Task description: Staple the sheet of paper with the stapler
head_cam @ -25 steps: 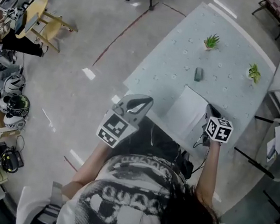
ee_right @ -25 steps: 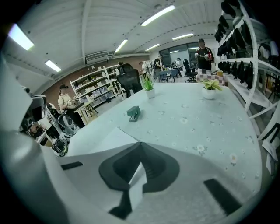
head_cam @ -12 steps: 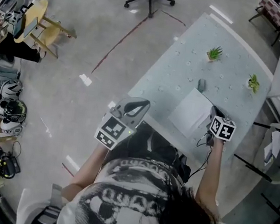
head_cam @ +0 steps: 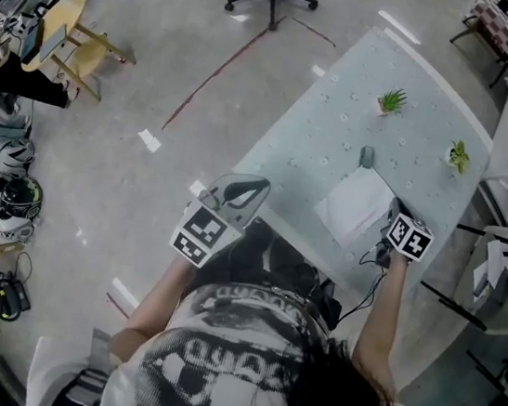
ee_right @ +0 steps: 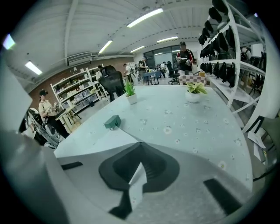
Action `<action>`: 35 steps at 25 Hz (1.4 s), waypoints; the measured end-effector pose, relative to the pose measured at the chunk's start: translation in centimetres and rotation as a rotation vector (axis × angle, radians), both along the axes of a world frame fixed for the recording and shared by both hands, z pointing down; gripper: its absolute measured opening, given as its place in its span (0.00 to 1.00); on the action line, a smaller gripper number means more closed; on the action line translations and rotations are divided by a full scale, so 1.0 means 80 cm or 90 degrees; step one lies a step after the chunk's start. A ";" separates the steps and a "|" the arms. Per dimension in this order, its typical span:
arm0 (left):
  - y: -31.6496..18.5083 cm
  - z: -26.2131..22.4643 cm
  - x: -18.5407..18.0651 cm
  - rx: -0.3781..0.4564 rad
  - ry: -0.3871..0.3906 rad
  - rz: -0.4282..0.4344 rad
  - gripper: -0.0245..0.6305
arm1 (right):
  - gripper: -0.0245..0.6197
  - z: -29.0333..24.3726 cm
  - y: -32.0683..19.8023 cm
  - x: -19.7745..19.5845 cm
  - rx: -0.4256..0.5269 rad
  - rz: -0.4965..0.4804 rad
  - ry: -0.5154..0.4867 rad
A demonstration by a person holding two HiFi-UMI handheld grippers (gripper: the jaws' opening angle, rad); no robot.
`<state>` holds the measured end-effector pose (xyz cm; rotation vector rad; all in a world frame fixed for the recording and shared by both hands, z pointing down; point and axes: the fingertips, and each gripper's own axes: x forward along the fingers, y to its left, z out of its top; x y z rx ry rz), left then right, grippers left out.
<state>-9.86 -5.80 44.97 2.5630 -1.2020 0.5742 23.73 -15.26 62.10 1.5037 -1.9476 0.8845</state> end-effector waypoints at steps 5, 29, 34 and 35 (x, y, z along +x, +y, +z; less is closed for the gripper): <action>0.001 -0.002 -0.001 -0.002 0.003 0.005 0.04 | 0.05 0.001 -0.007 -0.010 0.002 0.004 -0.001; -0.084 0.028 0.111 0.000 -0.037 0.223 0.04 | 0.07 -0.057 0.033 -0.051 0.113 0.027 -0.063; -0.137 0.050 0.180 0.005 -0.095 0.337 0.04 | 0.05 -0.050 0.047 -0.080 0.103 0.019 -0.105; -0.146 0.056 0.193 0.005 -0.109 0.361 0.04 | 0.05 -0.045 0.052 -0.084 0.097 0.017 -0.110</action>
